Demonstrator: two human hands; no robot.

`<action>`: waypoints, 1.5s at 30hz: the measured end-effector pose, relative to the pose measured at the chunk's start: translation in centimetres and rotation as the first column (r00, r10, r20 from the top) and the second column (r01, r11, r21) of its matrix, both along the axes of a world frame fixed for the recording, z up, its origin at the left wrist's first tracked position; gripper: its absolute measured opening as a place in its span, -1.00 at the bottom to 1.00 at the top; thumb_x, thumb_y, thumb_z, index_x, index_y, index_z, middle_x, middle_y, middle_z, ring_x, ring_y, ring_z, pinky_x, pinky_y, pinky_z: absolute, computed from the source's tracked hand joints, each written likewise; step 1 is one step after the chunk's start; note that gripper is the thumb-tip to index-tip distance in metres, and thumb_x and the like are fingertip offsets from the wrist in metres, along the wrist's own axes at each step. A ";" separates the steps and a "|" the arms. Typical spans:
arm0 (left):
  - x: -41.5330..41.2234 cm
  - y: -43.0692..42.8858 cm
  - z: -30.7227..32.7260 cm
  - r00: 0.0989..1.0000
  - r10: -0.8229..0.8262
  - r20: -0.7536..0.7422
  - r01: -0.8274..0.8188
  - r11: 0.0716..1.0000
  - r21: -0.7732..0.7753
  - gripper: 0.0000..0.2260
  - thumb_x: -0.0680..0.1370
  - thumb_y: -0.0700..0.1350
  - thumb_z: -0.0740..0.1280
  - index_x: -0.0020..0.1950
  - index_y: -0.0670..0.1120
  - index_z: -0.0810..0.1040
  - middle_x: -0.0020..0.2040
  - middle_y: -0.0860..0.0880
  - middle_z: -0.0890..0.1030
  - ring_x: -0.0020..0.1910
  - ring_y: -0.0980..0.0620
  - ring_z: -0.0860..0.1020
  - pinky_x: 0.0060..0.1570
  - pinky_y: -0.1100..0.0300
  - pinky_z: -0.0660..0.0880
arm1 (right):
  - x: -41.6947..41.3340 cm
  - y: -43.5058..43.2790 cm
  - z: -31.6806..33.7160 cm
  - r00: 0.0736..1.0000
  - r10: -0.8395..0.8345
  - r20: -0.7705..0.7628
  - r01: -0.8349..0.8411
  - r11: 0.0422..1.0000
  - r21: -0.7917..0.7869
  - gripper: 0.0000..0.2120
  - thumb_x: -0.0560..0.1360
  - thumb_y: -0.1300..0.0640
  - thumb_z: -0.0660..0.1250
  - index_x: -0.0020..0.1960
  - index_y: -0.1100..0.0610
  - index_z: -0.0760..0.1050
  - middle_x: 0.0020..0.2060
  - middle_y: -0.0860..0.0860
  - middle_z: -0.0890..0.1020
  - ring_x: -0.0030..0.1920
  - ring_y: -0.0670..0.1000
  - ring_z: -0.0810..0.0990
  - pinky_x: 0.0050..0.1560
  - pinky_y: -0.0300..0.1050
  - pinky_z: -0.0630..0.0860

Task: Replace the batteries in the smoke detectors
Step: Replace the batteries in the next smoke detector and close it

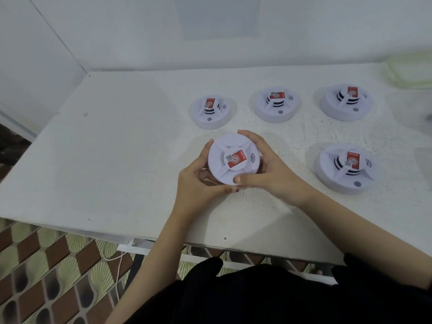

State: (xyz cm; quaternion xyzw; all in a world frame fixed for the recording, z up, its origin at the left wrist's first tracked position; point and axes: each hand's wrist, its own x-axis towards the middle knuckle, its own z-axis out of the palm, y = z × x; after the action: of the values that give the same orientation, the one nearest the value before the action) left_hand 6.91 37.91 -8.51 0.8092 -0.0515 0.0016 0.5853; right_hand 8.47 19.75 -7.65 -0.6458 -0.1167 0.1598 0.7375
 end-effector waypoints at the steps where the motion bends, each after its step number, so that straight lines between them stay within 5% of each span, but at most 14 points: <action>1: 0.0 0.0 0.0 1.000 -0.001 0.002 0.001 1.000 0.000 -0.19 0.28 -0.15 0.64 0.47 0.01 0.38 0.24 0.05 0.61 0.20 0.04 0.60 0.10 -0.07 0.60 | 0.0 0.0 0.0 1.000 -0.001 0.000 0.001 1.000 0.000 -0.19 0.35 0.51 0.40 0.44 0.01 0.20 0.29 0.04 0.44 0.25 0.04 0.50 -0.03 -0.10 0.59; 35: -0.2 0.1 0.5 0.999 -0.029 -0.023 0.028 0.999 -0.035 -0.20 0.29 -0.21 0.63 0.46 -0.01 0.39 0.23 0.03 0.62 0.17 0.04 0.61 0.07 -0.04 0.62 | -0.2 -0.2 0.5 1.000 0.010 -0.020 -0.011 1.000 -0.014 -0.20 0.36 0.46 0.42 0.43 -0.06 0.22 0.29 0.04 0.47 0.22 0.02 0.53 -0.03 -0.09 0.59; 45: 0.0 0.7 0.6 0.991 -0.098 -0.089 0.086 0.988 -0.126 -0.13 0.29 -0.39 0.57 0.52 -0.05 0.30 0.18 -0.04 0.66 0.12 0.05 0.64 0.03 0.19 0.59 | -0.4 -0.4 0.5 1.000 0.016 -0.020 -0.016 1.000 -0.003 -0.23 0.38 0.46 0.40 0.39 -0.10 0.23 0.27 0.09 0.49 0.15 0.02 0.57 -0.02 -0.13 0.57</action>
State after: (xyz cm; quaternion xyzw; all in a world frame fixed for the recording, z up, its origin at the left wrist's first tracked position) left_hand 6.93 38.60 -7.86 0.7679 -0.0608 -0.0609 0.6348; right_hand 8.07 19.32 -7.15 -0.6443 -0.1141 0.1725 0.7363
